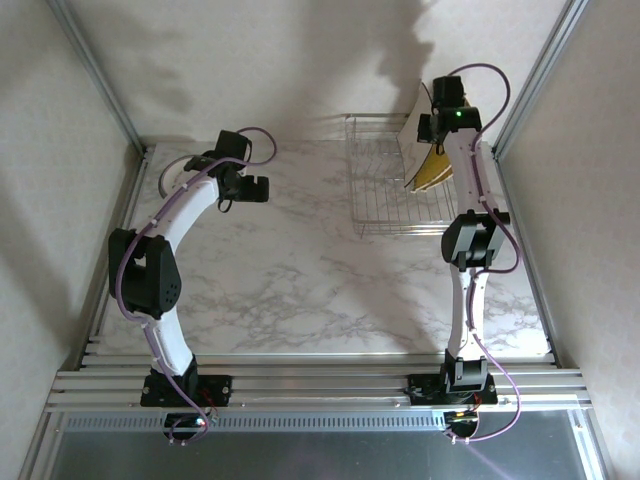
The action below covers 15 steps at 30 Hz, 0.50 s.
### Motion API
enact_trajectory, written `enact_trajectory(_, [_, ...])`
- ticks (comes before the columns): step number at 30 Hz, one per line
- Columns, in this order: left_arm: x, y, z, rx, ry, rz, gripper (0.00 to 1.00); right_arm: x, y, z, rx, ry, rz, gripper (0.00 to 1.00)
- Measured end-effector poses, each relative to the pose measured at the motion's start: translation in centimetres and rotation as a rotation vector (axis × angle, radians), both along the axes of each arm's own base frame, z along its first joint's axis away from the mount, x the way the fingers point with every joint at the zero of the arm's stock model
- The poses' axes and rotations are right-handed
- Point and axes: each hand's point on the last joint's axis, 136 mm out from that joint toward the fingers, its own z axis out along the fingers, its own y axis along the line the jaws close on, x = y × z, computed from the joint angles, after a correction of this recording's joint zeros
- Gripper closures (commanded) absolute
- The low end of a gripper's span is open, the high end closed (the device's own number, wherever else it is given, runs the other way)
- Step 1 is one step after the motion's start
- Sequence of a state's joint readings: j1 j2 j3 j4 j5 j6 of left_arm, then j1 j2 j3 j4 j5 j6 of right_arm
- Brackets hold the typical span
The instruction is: Unload the plates from the dish rack
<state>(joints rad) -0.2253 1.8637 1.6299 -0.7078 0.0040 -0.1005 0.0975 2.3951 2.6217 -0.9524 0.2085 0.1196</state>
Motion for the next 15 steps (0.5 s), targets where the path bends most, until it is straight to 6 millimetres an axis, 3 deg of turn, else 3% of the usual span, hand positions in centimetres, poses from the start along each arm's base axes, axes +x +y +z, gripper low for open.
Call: enact_trajectory(15, [0.00,0.00,0.00,0.000,0.000,0.000,0.00,-0.19,0.07,0.22,0.001,-0.007,0.002,1.00])
